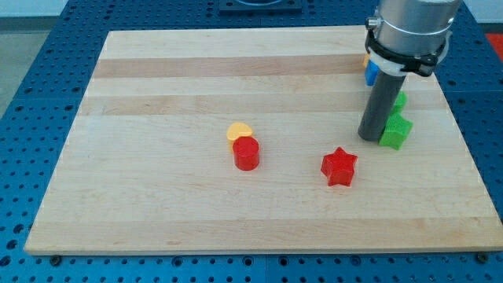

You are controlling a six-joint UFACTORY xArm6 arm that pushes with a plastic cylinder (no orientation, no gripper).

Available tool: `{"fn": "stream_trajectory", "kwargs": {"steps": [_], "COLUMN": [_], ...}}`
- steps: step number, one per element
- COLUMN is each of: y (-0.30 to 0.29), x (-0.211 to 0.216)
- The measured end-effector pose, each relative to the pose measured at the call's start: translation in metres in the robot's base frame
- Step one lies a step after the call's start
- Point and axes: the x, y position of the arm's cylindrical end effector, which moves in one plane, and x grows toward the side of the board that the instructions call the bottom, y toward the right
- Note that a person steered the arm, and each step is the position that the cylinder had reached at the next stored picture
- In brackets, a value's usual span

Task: Move the red star to the bottom right

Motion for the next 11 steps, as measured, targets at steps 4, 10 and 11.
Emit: {"fn": "stream_trajectory", "kwargs": {"steps": [4, 10, 11], "y": [-0.068, 0.118, 0.119], "x": [0.062, -0.021, -0.045]}}
